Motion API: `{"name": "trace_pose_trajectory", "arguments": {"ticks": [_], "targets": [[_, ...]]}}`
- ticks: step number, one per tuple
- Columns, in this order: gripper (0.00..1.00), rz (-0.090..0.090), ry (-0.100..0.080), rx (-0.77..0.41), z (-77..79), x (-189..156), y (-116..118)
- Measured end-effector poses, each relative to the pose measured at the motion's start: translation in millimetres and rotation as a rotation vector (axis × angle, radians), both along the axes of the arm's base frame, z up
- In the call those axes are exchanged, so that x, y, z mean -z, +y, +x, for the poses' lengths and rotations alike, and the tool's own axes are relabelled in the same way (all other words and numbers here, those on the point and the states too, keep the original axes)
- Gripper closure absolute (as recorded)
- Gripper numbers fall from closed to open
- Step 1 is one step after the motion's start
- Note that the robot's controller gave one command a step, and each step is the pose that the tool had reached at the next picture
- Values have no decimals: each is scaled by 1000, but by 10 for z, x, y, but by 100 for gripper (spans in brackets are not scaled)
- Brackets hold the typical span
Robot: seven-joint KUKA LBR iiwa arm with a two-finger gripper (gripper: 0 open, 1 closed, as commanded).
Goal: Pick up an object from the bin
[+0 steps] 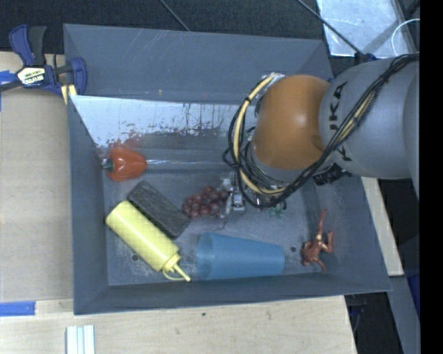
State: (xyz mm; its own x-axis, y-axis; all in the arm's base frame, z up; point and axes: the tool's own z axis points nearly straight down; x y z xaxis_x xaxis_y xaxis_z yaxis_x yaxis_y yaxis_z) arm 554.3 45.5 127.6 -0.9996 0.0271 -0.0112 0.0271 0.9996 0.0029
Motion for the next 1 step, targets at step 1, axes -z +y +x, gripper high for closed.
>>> {"name": "trace_pose_trajectory", "arguments": {"ticks": [1], "targets": [[100,3,-23,-26,123,-874,195]]}}
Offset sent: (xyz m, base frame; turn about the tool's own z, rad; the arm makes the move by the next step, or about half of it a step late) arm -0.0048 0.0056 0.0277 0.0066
